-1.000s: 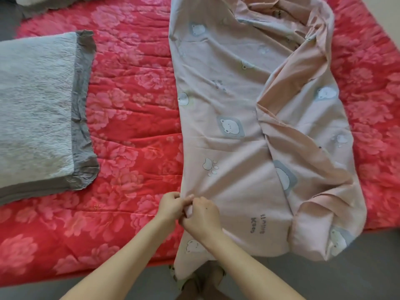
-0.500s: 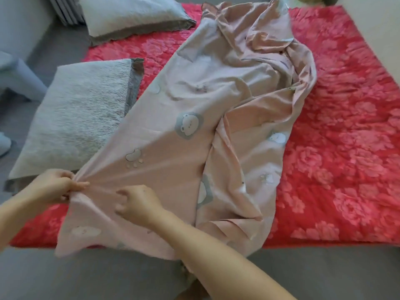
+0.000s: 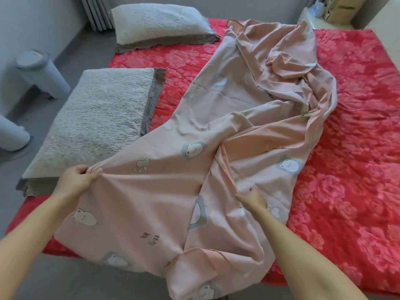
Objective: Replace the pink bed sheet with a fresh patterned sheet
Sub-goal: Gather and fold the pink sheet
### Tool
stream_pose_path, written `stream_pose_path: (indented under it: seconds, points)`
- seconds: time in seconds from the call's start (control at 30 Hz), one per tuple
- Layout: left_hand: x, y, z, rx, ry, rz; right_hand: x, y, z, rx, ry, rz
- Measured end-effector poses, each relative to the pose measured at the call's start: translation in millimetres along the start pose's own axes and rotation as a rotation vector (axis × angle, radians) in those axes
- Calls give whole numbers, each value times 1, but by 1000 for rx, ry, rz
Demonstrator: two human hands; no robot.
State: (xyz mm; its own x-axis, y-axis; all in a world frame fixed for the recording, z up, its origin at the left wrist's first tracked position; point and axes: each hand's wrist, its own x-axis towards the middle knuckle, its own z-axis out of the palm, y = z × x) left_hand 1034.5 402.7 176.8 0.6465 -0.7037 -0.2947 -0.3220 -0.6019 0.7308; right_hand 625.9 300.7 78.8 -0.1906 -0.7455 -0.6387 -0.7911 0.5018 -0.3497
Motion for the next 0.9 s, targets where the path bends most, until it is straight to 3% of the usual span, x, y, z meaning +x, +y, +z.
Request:
stream_pose_path:
  seconds: [0.27, 0.33, 0.43, 0.53, 0.67, 0.77, 0.9]
  points:
    - [26, -3, 68, 218, 68, 200, 82, 42, 52, -60, -171, 136]
    - [29, -11, 77, 272, 39, 188, 89, 49, 67, -127, -157, 127]
    - [27, -34, 83, 326, -140, 81, 79, 53, 85, -120, -123, 95]
    - [21, -55, 80, 541, -272, -6, 59, 69, 88, -79, -151, 52]
    - [14, -79, 76, 736, -210, -16, 36, 100, 88, 11, -197, 1]
    - [20, -89, 71, 650, -148, 108, 16, 96, 76, 335, -27, -13]
    - [28, -81, 46, 556, -82, 264, -35, 96, 41, 219, 403, 30]
